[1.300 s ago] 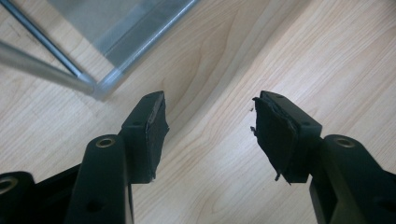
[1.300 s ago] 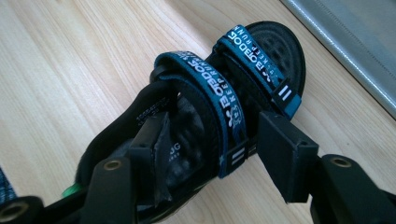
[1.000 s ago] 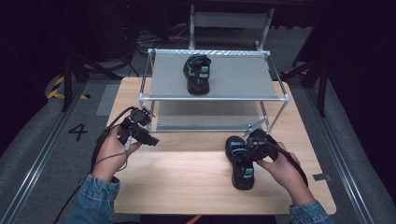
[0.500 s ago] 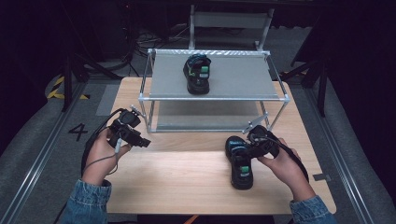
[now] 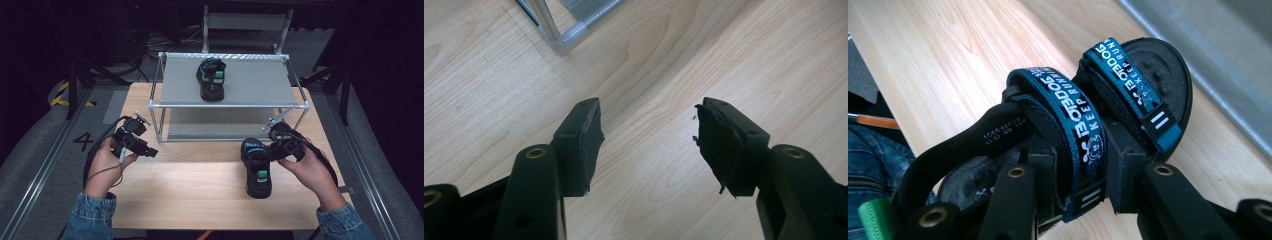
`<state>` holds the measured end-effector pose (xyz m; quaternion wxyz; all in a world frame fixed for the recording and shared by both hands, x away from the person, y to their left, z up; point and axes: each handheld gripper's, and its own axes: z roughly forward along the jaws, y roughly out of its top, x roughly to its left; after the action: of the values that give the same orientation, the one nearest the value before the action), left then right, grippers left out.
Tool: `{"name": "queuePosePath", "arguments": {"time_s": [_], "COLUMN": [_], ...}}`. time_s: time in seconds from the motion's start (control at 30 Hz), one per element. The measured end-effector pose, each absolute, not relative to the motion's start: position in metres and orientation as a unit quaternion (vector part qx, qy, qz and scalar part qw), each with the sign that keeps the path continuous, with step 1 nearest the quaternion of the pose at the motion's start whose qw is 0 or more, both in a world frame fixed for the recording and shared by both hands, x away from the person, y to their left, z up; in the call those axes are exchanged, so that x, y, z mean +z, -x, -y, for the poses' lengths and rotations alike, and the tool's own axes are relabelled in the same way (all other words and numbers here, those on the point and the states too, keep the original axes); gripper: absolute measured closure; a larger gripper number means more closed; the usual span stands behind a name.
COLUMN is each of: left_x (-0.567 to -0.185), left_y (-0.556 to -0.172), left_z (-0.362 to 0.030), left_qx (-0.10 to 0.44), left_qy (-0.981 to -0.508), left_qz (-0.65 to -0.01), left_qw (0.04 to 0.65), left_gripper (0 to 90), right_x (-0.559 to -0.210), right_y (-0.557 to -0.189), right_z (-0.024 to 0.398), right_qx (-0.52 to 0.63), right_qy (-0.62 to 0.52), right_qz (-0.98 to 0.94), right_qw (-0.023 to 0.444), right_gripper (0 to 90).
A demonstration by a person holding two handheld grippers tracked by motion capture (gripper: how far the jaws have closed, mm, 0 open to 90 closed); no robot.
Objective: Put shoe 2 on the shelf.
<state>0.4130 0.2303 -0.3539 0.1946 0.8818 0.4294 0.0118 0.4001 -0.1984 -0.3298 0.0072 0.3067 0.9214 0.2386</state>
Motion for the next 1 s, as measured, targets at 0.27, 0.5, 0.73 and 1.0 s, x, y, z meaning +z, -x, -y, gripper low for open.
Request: {"name": "queuePosePath", "arguments": {"time_s": [0.27,0.5,0.73,1.0], "left_x": [-0.354,-0.353,-0.354,-0.354], "left_y": [-0.418,-0.419,-0.419,-0.42], "left_z": [-0.23,-0.23,-0.227,-0.227], "left_qx": [-0.001,0.001,0.031,0.027], "left_qy": [-0.877,-0.876,-0.88,-0.877], "left_qz": [-0.437,-0.438,-0.44,-0.442], "left_qw": [0.201,0.203,0.175,0.186], "left_gripper": [42.4,41.4,30.4,19.0], "right_x": [-0.296,-0.272,-0.247,-0.222], "right_y": [-0.402,-0.406,-0.413,-0.419], "right_z": [0.194,0.186,0.178,0.174], "right_qx": [0.253,0.267,0.267,0.271], "right_qy": [-0.301,-0.297,-0.292,-0.285], "right_qz": [-0.919,-0.917,-0.918,-0.919], "right_qw": [0.009,0.011,0.022,0.031], "right_gripper": [69.8,69.8,69.8,69.8]}}
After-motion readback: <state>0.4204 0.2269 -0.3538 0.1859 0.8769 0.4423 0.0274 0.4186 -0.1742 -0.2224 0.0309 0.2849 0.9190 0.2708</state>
